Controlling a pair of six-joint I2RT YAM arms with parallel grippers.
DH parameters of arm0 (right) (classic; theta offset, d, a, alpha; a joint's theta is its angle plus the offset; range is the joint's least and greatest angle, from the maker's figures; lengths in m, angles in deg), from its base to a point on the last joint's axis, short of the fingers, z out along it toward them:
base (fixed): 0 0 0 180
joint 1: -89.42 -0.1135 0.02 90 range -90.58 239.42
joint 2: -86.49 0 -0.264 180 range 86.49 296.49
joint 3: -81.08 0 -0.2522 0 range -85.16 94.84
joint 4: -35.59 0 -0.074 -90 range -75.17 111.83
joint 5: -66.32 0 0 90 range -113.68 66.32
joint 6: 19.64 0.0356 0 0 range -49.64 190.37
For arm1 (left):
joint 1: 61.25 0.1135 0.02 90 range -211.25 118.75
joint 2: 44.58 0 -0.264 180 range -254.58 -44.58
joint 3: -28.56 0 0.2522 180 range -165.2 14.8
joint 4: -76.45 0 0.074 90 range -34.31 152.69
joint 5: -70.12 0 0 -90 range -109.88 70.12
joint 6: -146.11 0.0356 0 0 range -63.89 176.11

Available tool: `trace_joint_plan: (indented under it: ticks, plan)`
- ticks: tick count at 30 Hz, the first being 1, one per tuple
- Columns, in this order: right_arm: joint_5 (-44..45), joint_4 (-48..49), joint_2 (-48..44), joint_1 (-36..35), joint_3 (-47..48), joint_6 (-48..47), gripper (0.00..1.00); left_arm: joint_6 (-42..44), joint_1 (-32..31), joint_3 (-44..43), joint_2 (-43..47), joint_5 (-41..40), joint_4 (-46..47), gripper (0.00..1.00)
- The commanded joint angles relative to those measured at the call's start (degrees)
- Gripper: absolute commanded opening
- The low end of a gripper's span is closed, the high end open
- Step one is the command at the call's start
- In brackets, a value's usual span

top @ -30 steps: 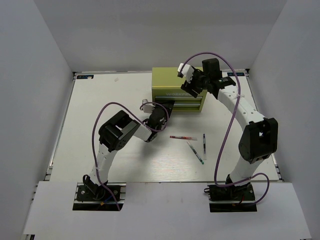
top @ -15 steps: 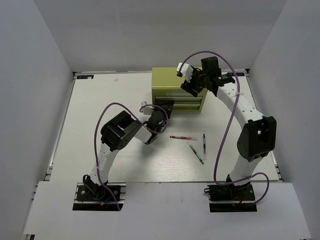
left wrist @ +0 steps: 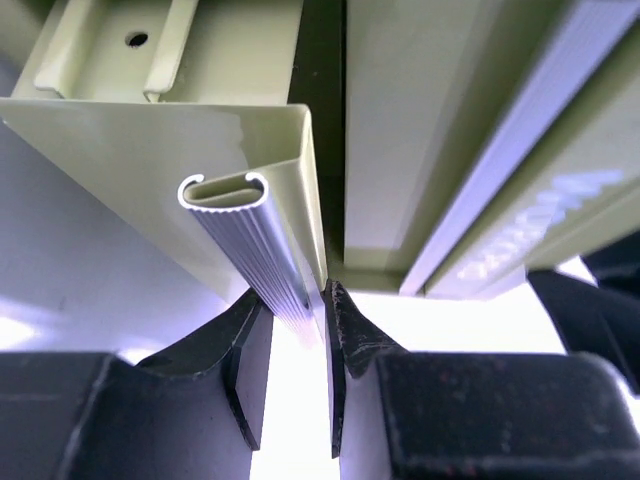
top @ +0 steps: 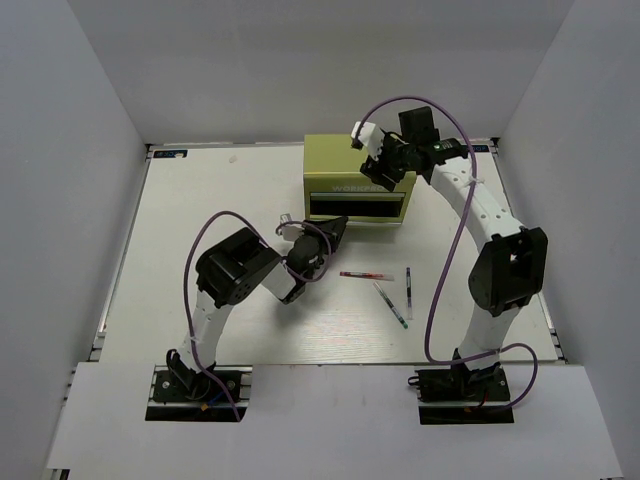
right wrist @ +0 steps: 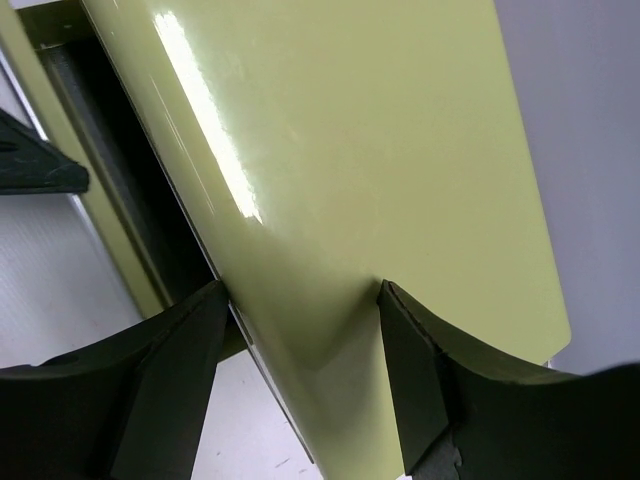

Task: Sort the stationery into containers
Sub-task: Open the drawer in the storage box.

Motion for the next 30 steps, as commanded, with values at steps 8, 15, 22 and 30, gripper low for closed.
trace_joint_plan:
  ticks: [8, 15, 22, 30]
  plan:
    - [3.3, -0.7, 3.4, 0.2, 0.7, 2.4, 0.74, 2.6, -0.2, 6.7, 6.4, -0.1, -2.5, 0.3]
    - [0.5, 0.8, -1.2, 0.6, -2.9, 2.4, 0.78, 2.6, 0.4, 5.5, 8.6, 1.7, -3.0, 0.7]
    - [-3.5, 0.9, -9.4, 0.6, -9.3, 0.5, 0.78, 2.6, 0.4, 7.6, 14.1, 5.7, -5.4, 0.73]
    - [-19.2, -6.0, -24.5, 1.3, -23.5, -11.5, 0.56, 8.0, 1.0, 16.4, 40.0, 17.1, -36.0, 0.73]
